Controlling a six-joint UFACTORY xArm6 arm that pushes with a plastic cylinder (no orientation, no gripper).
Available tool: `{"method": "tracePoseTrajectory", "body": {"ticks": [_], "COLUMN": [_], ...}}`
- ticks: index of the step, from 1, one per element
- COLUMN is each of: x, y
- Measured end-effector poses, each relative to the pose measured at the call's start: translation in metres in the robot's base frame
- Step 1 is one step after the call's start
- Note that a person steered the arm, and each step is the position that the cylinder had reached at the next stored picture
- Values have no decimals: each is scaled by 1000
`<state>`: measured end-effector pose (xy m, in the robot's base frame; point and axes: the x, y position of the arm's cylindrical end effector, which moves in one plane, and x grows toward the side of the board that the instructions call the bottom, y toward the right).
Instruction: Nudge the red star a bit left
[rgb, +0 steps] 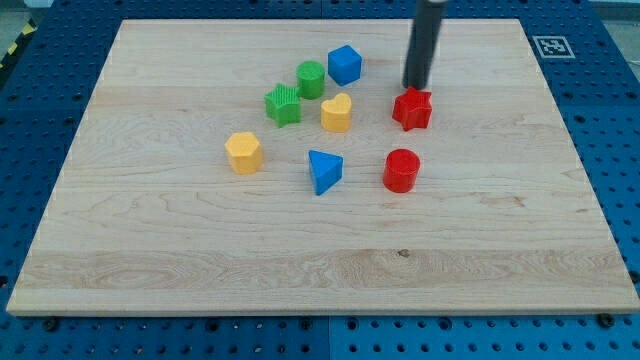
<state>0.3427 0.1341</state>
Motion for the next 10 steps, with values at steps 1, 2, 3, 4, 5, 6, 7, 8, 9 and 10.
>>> {"method": "tracePoseTrajectory", "body": {"ticks": [1,2,3,4,5,6,7,8,9,10], "x": [22,59,80,83,83,83,79,69,61,56], "y": [68,71,60,34,32,24,15,12,11,6]}}
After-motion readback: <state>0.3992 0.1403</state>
